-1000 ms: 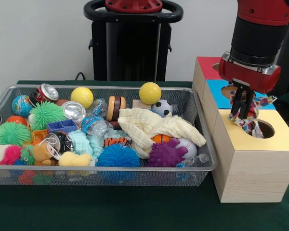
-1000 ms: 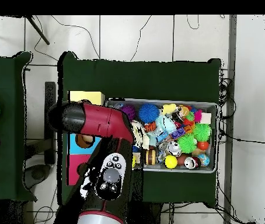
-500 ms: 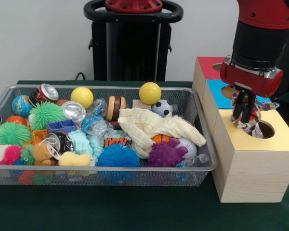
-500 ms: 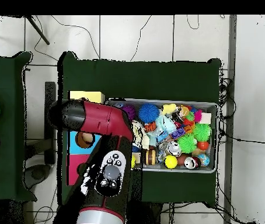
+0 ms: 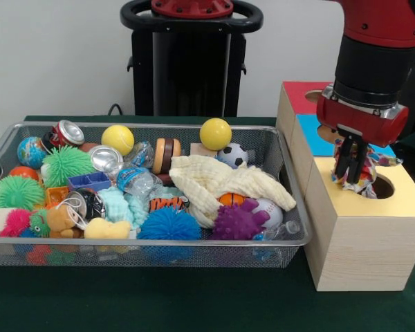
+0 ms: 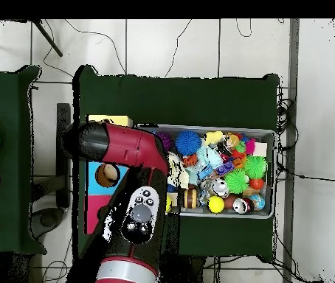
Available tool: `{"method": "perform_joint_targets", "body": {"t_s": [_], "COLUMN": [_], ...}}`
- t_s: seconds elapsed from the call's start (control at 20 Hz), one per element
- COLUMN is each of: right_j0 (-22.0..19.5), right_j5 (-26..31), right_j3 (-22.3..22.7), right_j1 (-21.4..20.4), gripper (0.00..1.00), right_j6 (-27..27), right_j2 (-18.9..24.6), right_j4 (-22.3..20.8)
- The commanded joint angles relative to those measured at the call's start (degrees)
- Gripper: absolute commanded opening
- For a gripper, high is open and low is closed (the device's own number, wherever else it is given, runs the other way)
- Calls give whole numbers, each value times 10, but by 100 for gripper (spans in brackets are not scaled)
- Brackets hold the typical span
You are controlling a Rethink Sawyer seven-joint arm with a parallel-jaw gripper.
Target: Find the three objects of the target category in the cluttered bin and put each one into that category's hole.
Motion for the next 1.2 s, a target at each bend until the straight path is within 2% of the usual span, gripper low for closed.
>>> {"method": "perform_joint_targets", "body": {"t_s": [0.05, 1.2], "right_j0": [-8, 20], "right_j5": [-54, -72], "right_j3": [-7, -6], "right_j1": [30, 55], "gripper": [0, 0], "right_j6": [145, 171], "right_j2": [2, -24], "right_j4": [23, 85]}}
